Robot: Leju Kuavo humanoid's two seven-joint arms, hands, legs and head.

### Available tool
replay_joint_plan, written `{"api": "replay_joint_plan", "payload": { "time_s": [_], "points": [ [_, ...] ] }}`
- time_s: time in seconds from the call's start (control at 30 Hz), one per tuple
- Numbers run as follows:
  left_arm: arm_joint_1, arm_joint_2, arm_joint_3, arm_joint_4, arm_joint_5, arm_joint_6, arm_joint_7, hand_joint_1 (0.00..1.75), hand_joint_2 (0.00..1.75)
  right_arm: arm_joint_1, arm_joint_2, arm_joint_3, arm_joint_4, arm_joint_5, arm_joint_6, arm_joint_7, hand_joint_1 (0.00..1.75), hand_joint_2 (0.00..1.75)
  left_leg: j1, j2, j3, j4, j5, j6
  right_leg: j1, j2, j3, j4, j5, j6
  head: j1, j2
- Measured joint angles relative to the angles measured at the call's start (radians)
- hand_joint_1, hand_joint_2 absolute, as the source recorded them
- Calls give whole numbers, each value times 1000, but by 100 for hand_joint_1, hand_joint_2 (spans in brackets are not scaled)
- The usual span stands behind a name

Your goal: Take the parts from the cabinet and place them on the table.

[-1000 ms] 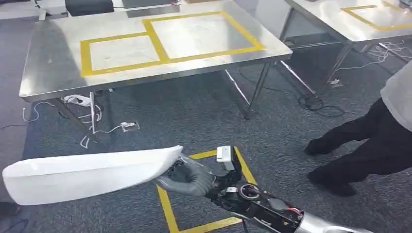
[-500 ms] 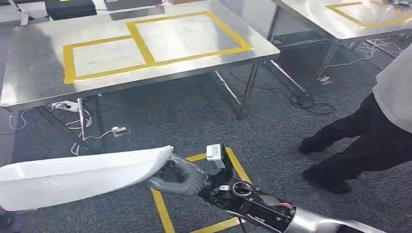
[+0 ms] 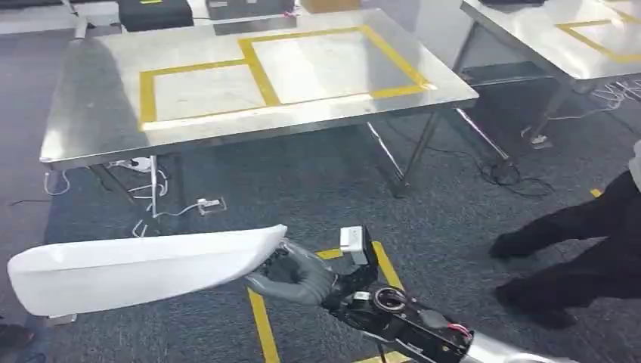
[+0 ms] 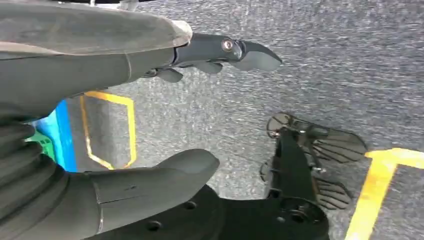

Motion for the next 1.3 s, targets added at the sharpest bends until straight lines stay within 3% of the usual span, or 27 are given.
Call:
{"api": "replay_joint_plan", "payload": {
  "time_s": [0.1, 0.13, 0.17, 0.27, 0.3, 0.33, 0.37, 0.43, 0.5, 0.6, 0.63, 0.67, 0.7, 0.77, 0.8, 0.83, 0.87, 0.93, 0.97, 1.0, 1.03, 1.1, 1.13, 1.17, 1.2, 1.27, 1.3],
  "points": [
    [1, 0, 0, 0, 0, 0, 0, 0, 175, 0, 0, 0, 0, 0, -2, 1, 175, 175, 2, 5, 0, -9, 1, -13, 2, 3, 9, -6, -8, -7, 0, 0],
    [1, 3, 0, 0, 0, 0, -1, 0, 175, 0, 1, 0, -1, 0, -3, 1, 175, 175, 1, 7, 5, -2, -11, -21, -13, 1, 28, -31, -3, -11, 0, 0],
    [0, 2, 0, 0, 0, 0, -1, 0, 175, -1, 1, 0, 0, 0, -3, 0, 175, 175, -1, 9, -11, 38, -29, -24, -12, 1, 36, -38, -3, -15, -9, 0],
    [-1, 2, 0, 0, 0, 0, -1, 0, 175, -3, 1, 2, 0, 0, -4, 0, 175, 175, 3, 9, -149, 269, -115, -33, -11, -6, 41, -38, -11, -23, -27, 0],
    [1, 2, 0, 0, 0, 0, -1, 0, 175, -1, 1, 1, 0, 0, -5, 0, 175, 175, 5, 9, -185, 314, -116, -36, -11, -5, 44, -38, -15, -24, -31, 0],
    [3, 2, 0, 0, 0, 0, -1, 0, 175, 1, 1, 2, 0, 0, -5, 0, 175, 175, 7, 9, -194, 303, -87, -38, -12, -5, 50, -38, -19, -23, -37, 0],
    [4, 3, 0, 0, 1, 0, -1, 0, 175, 2, 1, 2, 0, 0, -5, 0, 175, 175, 10, 10, -177, 245, -37, -40, -12, -4, 58, -38, -26, -21, -43, 0],
    [4, 6, 0, 0, 1, 0, -1, 0, 175, 1, 1, 2, 0, 0, -5, -1, 175, 175, 14, 14, -99, 53, 76, -40, -13, -3, 77, -36, -42, -13, -50, 0],
    [1, 5, 0, 0, 3, 0, -1, 0, 175, 0, 1, 2, 0, 0, -5, -1, 175, 175, 9, 15, -73, -2, 65, -31, -4, -2, 75, -30, -57, 0, -60, 0],
    [2, 4, 0, 0, 4, 0, 0, 0, 175, 0, 1, 2, 0, 0, -5, -1, 175, 175, 4, 12, -69, 0, 53, -10, -7, -4, 81, -41, -66, 14, -47, 0],
    [2, 4, 0, 0, 5, 0, 1, 0, 175, 1, 1, 1, -1, 0, -5, -2, 175, 175, 13, 13, -62, -5, 53, -5, -9, -5, 83, -36, -75, 20, -48, 0],
    [3, 4, 0, 0, 6, 0, 1, 0, 175, 0, 1, 1, -1, 0, -4, -2, 175, 175, 12, 13, -53, -6, 48, 3, -10, -4, 76, 1, -92, 26, -39, 0],
    [2, 4, 0, 0, 7, 0, 2, 0, 175, 0, 1, 1, -1, 0, -3, -3, 175, 175, 12, 14, -48, -6, 43, 10, -12, -4, 42, 71, -126, 30, -28, 0],
    [2, 5, 0, 0, 7, 0, 3, 0, 175, 4, 0, 1, -1, 0, -3, -4, 175, 175, 9, 13, -37, -6, 32, 14, -13, -4, -60, 254, -195, 36, -19, 0],
    [2, 5, 0, 0, 8, 0, 3, 0, 175, 7, 0, 1, -1, 0, -3, -4, 175, 175, 8, 12, -30, -6, 26, 14, -13, -4, -101, 314, -203, 37, -16, 0],
    [3, 5, 0, 0, 8, 0, 4, 0, 175, 7, 0, 1, 0, 0, -3, -3, 175, 175, 7, 11, -21, -6, 19, 13, -13, -4, -117, 317, -181, 35, -11, 0],
    [5, 5, 0, 0, 10, 0, 4, 0, 175, 7, 0, 2, 0, 0, -3, -3, 175, 175, 7, 9, -9, -6, 12, 13, -13, -4, -107, 272, -136, 31, -8, 0],
    [5, 5, 0, 0, 10, 0, 4, 0, 175, 6, 0, 1, 0, 0, -3, -4, 175, 175, 5, 7, 19, -6, -4, 9, -10, -3, -40, 89, -9, 17, 2, 0],
    [6, 3, 0, 0, 10, 0, 4, 0, 175, 6, 0, 1, 0, 0, -3, -4, 175, 175, 7, 6, 23, -8, -12, 6, -5, -1, -18, 16, 22, 7, 6, 0],
    [2, 1, 0, 0, 10, 0, 4, 0, 175, 7, 0, 1, 0, 0, -3, -4, 175, 175, 0, 6, 23, -6, -15, 0, 2, 1, -11, 10, 13, 1, -6, 0],
    [1, 2, 0, 0, 10, 0, 4, 0, 175, 5, 0, 2, 0, 0, -2, -3, 175, 175, 5, 3, 17, -7, -13, -4, 3, 0, 4, -11, 4, -3, 2, 0],
    [1, 2, 0, 0, 10, 0, 4, 0, 175, 6, 0, 1, 0, 0, -3, -3, 175, 175, 8, 7, 20, -15, -13, -12, 7, 3, 0, -10, 3, -6, 4, 0],
    [0, 4, 0, 0, 10, 0, 4, 0, 175, 6, 1, 1, -2, 0, -2, -4, 175, 175, 1, 9, 30, -20, -19, -22, -4, 6, 13, -27, 4, -10, 1, 0],
    [2, 4, 0, 0, 10, 0, 4, 0, 175, 6, 2, 1, -2, 0, -1, -4, 175, 175, 5, 9, 30, 1, -29, -25, -8, 4, 31, -41, 6, -11, 0, 0],
    [1, 3, 0, 0, 10, 0, 4, 0, 175, 3, 2, 1, -2, 0, -1, -5, 175, 175, 5, 10, -2, 59, -52, -30, -9, 2, 38, -48, 4, -15, -13, 0],
    [-2, 3, 0, 0, 12, 0, 4, 0, 175, 2, 2, 1, -2, 0, 1, -5, 175, 175, 8, 10, -106, 226, -114, -35, -9, -3, 42, -48, -2, -22, -24, 0],
    [0, 3, 0, 0, 13, 0, 4, 0, 175, 4, 2, 1, -2, 0, 1, -5, 175, 175, 9, 10, -156, 296, -130, -38, -9, -3, 45, -48, -7, -23, -27, 0]
  ]
}}
